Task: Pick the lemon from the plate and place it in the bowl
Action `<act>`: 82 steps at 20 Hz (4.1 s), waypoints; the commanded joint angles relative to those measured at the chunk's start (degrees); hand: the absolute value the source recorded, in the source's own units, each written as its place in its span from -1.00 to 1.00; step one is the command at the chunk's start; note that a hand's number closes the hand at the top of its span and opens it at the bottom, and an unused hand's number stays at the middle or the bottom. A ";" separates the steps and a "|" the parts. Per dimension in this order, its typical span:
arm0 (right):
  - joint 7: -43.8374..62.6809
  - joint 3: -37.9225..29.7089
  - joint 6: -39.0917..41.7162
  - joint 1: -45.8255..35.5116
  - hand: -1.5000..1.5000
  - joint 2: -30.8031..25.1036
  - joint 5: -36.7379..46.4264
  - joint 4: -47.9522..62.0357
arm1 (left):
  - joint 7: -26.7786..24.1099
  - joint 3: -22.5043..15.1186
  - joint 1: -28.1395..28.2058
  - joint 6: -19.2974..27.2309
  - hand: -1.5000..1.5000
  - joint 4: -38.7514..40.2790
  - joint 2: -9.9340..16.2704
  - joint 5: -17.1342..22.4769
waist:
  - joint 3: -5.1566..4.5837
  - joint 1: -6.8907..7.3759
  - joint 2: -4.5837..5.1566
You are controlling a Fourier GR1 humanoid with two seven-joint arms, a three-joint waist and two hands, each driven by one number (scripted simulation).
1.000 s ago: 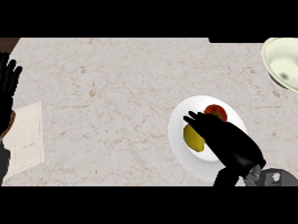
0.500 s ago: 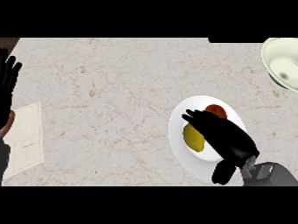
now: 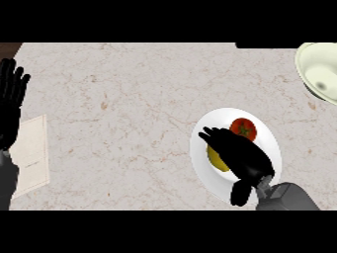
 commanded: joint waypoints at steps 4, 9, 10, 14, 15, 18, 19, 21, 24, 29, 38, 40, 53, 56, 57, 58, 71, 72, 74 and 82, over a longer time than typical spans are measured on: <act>0.34 -3.50 2.97 -3.56 -1.00 3.78 2.21 4.69 | -0.84 1.22 -2.77 -0.23 0.00 3.24 0.57 -0.72 | -0.01 -0.10 0.02; -5.54 -4.90 -2.15 1.16 -1.00 1.02 5.28 9.46 | 0.76 -0.03 1.20 -0.17 0.00 -3.04 -1.87 -0.13 | 0.00 -0.02 -0.01; -4.16 -5.52 -1.72 -4.40 -1.00 4.83 5.74 15.08 | 0.66 1.33 -3.60 -0.88 0.00 2.45 0.71 -0.50 | 0.00 0.01 0.08; -7.84 -2.91 -9.07 1.70 -1.00 4.62 10.49 15.65 | 1.76 1.69 0.88 -1.84 0.00 -2.06 0.42 0.21 | 0.01 0.04 -0.01; -10.59 -6.50 -5.12 -3.52 1.00 3.02 8.24 16.33 | 1.91 1.27 4.64 -1.93 0.00 -6.36 -0.31 0.09 | 0.01 0.26 -0.03; -12.52 -6.03 -10.73 -2.20 1.00 4.37 10.03 15.72 | 5.16 0.36 0.01 0.49 0.00 -5.83 -0.44 -1.22 | 0.02 0.04 -0.03; -12.72 -5.06 -13.52 -1.16 1.00 5.03 11.85 17.12 | 5.06 -0.34 2.85 0.26 0.00 -8.35 -1.37 -1.40 | 0.02 0.15 -0.04; -13.27 -6.99 -8.81 -3.28 1.00 4.04 10.50 13.09 | 2.12 2.47 2.62 -2.74 0.00 -3.66 0.34 0.73 | 0.00 0.00 -0.04; -15.63 -7.57 -12.19 -3.48 1.00 5.22 12.60 17.17 | 2.44 1.33 -1.97 -1.12 0.00 -0.04 -0.45 -0.80 | 0.00 -0.07 0.02; -24.00 -17.39 -14.25 -0.25 1.00 -7.62 8.35 16.41 | 1.46 2.95 1.06 -2.88 0.00 -2.42 0.86 0.63 | 0.04 -0.64 0.01; -30.45 -43.40 -13.25 1.63 1.00 -34.18 0.79 33.35 | 1.26 4.95 2.06 -0.73 0.00 -2.81 0.82 0.50 | 0.75 -4.98 1.05; -32.94 -47.64 -14.82 1.12 1.00 -38.44 -0.42 37.45 | 1.17 3.97 2.41 -0.70 0.00 -3.12 -0.14 0.25 | 0.83 -4.10 1.06; -62.83 -63.95 -9.96 -4.59 1.00 -55.87 -13.88 59.69 | 1.40 2.85 0.90 -2.61 0.00 -2.60 0.09 0.99 | 0.63 0.37 0.69; -65.37 -65.11 -5.06 -8.02 1.00 -58.15 -16.08 63.72 | 2.54 1.64 -1.29 -2.67 0.00 -3.04 0.01 0.76 | 0.62 1.76 0.95; -66.12 -65.50 -2.55 -8.90 1.00 -59.23 -17.11 64.87 | 3.00 1.21 -0.77 -1.89 0.00 -4.34 -0.21 -0.02 | 0.58 2.17 0.69; -66.56 -65.57 -1.31 -9.86 1.00 -59.43 -17.83 65.80 | 0.80 1.69 0.94 -3.28 0.00 -2.18 -0.54 0.70 | 0.45 2.48 0.95; -58.48 -54.56 6.11 -24.91 1.00 -57.50 -17.02 67.19 | 2.91 -0.78 -5.39 -2.07 0.00 -0.28 -1.25 -0.93 | 0.23 4.70 1.39; -58.20 -53.69 6.60 -26.00 1.00 -57.29 -16.81 67.18 | 2.72 -1.44 -4.51 -2.30 0.00 -0.43 -1.96 -0.95 | 0.24 5.21 1.46; -57.00 -50.63 7.47 -28.42 1.00 -56.03 -15.52 66.14 | -1.01 -2.01 -3.76 -1.47 0.00 1.13 -3.45 -2.31 | 0.11 4.44 1.38; -53.96 -43.88 5.13 -35.83 1.00 -48.93 -11.62 70.03 | 1.44 -1.57 -5.63 -1.11 0.00 1.05 -2.75 -1.94 | 0.18 3.58 1.13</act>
